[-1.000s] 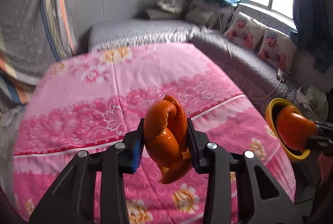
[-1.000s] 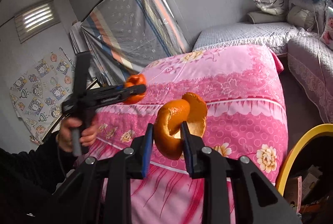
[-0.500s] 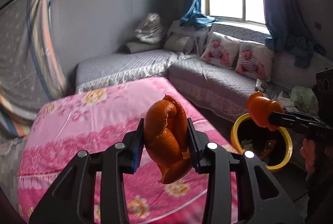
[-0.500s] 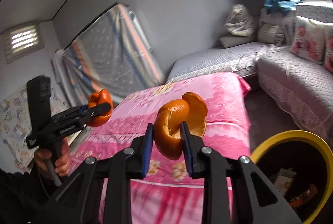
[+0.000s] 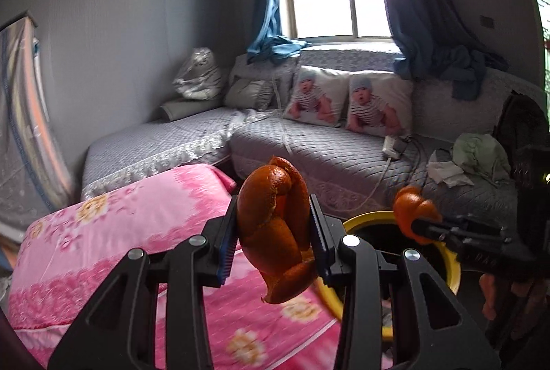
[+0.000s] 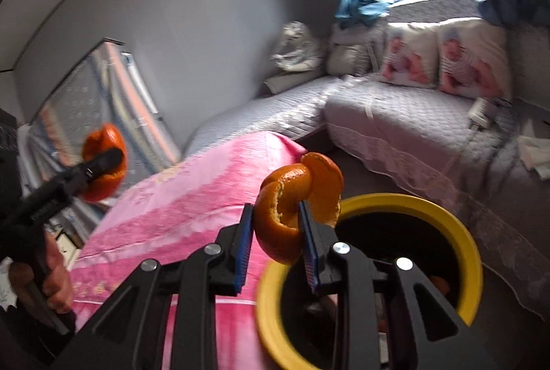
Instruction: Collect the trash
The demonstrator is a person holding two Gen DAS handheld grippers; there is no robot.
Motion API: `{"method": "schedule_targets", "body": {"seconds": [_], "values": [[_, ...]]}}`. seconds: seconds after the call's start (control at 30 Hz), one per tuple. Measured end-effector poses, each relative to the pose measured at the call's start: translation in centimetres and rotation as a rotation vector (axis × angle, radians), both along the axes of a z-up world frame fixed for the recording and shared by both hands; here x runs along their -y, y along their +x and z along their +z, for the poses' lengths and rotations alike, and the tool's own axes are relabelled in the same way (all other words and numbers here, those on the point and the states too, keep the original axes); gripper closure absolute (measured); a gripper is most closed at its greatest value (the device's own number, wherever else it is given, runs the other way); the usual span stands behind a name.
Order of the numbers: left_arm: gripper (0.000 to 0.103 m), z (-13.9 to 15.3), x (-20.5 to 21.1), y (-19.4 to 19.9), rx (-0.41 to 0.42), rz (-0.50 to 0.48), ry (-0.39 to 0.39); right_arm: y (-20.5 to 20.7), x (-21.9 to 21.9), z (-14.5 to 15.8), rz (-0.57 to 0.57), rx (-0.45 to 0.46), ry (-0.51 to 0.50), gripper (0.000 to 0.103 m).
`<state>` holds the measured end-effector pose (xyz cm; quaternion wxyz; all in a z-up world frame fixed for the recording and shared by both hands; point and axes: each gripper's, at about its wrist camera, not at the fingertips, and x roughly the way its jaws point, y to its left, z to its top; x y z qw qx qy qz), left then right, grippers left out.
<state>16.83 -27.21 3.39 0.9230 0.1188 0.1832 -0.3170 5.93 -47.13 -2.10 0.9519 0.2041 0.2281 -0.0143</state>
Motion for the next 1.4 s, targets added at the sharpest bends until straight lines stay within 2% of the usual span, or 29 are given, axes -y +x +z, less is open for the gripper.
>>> {"method": "schedule_targets", "body": {"seconds": [0.17,0.3,0.47,0.5,0.57,0.6,0.63,0.67,0.7,0.73,0.77,0.8,0.87,0.93,1.03,1.17,1.3,1.4], "values": [[0.067,-1.6,3.8,0.4,-0.052,-0.055,0.003,-0.1,2.6,-2.7,-0.069,-0.059,0.033,0.078],[0.066,-3.8,6.2,1.6,-0.092,-0.074,0.009,0.7,3.6,-4.6,-0.145,-0.137,0.02,0.078],[0.066,-7.6,7.9,4.1,-0.224,-0.091,0.015,1.8,5.1,-7.1,-0.177,-0.222,0.053,0.076],[0.064,-8.2,8.0,4.7,-0.262,-0.091,0.007,2.2,5.3,-7.6,-0.193,-0.251,0.042,0.075],[0.053,-8.8,7.8,5.3,-0.309,-0.081,-0.012,2.3,5.6,-7.9,-0.237,-0.272,0.029,0.069],[0.04,-8.8,7.5,5.5,-0.319,-0.072,-0.025,2.1,5.4,-7.6,-0.248,-0.27,0.027,0.065],[0.027,-8.7,7.1,5.4,-0.317,-0.061,-0.041,1.9,5.5,-7.3,-0.266,-0.267,0.028,0.054],[0.021,-8.5,6.6,5.3,-0.31,-0.052,-0.054,1.5,5.6,-6.9,-0.287,-0.259,0.03,0.048],[0.013,-8.0,5.8,5.1,-0.297,-0.037,-0.073,1.3,5.7,-6.5,-0.298,-0.253,0.029,0.046],[0.01,-7.7,5.2,5.0,-0.292,-0.03,-0.084,1.0,5.7,-6.0,-0.312,-0.248,0.024,0.041],[0.008,-7.1,4.0,4.7,-0.284,-0.016,-0.112,0.5,5.7,-5.4,-0.332,-0.242,0.014,0.03],[0.008,-6.7,3.4,4.6,-0.282,-0.011,-0.128,0.2,5.7,-5.0,-0.348,-0.235,0.006,0.025],[0.008,-5.6,1.2,4.3,-0.278,0.014,-0.169,-0.5,5.5,-4.0,-0.383,-0.221,-0.012,0.007],[0.008,-4.7,-0.8,4.0,-0.273,0.027,-0.197,-0.6,5.4,-3.2,-0.444,-0.233,-0.048,0.007],[0.008,-3.1,-4.5,3.2,-0.223,0.08,-0.212,-0.3,5.0,-2.9,-0.527,-0.251,-0.111,0.007],[0.008,-1.1,-10.7,1.3,-0.102,0.207,-0.227,1.3,3.3,-3.2,-0.567,-0.298,-0.186,0.007],[0.008,0.9,-17.5,-1.0,-0.006,0.384,-0.224,2.3,-2.0,-1.5,-0.435,-0.246,-0.203,0.007],[0.008,2.1,-21.9,-3.3,0.074,0.508,-0.207,2.5,-8.4,1.0,-0.265,-0.136,-0.229,0.007]]}}
